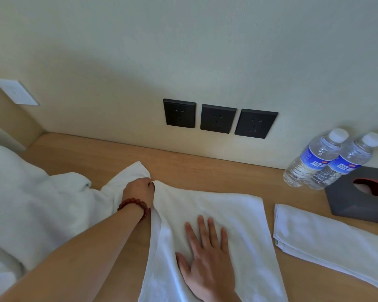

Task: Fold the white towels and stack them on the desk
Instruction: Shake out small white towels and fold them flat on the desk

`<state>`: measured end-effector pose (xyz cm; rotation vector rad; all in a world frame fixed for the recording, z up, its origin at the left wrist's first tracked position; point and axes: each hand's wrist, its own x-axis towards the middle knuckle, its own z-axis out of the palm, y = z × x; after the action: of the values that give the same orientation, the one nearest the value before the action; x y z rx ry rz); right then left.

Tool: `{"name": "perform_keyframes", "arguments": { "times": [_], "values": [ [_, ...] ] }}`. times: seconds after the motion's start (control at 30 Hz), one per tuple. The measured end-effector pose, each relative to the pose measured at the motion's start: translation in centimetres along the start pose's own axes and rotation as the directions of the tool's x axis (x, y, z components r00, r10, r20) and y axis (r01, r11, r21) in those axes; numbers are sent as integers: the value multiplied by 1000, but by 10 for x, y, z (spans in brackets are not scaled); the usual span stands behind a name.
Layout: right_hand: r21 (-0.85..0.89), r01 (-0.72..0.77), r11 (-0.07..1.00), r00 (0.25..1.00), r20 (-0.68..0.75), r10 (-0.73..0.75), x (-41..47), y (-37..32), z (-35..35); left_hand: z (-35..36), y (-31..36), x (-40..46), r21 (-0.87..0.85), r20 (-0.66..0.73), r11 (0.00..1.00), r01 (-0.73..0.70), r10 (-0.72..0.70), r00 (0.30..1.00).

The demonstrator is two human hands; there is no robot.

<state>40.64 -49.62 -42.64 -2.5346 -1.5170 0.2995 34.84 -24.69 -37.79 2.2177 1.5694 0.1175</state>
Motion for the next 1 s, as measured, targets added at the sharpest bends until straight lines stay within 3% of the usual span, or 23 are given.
{"name": "perform_keyframes", "arguments": {
  "times": [0.13,0.3,0.43,0.53,0.67,0.8,0.87,0.93,1.0],
  "values": [
    [28,11,1000,1000,22,-12,2,2,-5,7,-2,-8,-116,9,993,24,-23,1000],
    [31,-34,999,984,-174,39,36,36,-29,3,-11,2,-154,-33,986,58,-63,997],
    [-115,-132,985,990,25,136,68,76,-47,5,-12,0,-165,-18,983,74,-78,997],
    [-167,-254,953,946,161,280,74,111,-50,0,-9,10,-221,-48,965,139,-153,987],
    [-135,-327,935,923,167,347,81,132,-58,-3,-4,20,-261,-28,947,185,-199,980],
    [-154,-317,936,925,171,341,95,139,-62,-6,1,13,-286,-163,946,153,-205,965],
    [-186,-310,932,923,175,342,98,140,-65,-8,10,5,-292,-239,956,25,-98,966],
    [-210,-280,937,944,117,308,97,134,-67,-7,18,-4,-211,-271,958,-197,136,953],
    [-166,-239,957,968,37,248,90,118,-67,0,23,-11,-22,-178,918,-396,387,905]
  ]
}}
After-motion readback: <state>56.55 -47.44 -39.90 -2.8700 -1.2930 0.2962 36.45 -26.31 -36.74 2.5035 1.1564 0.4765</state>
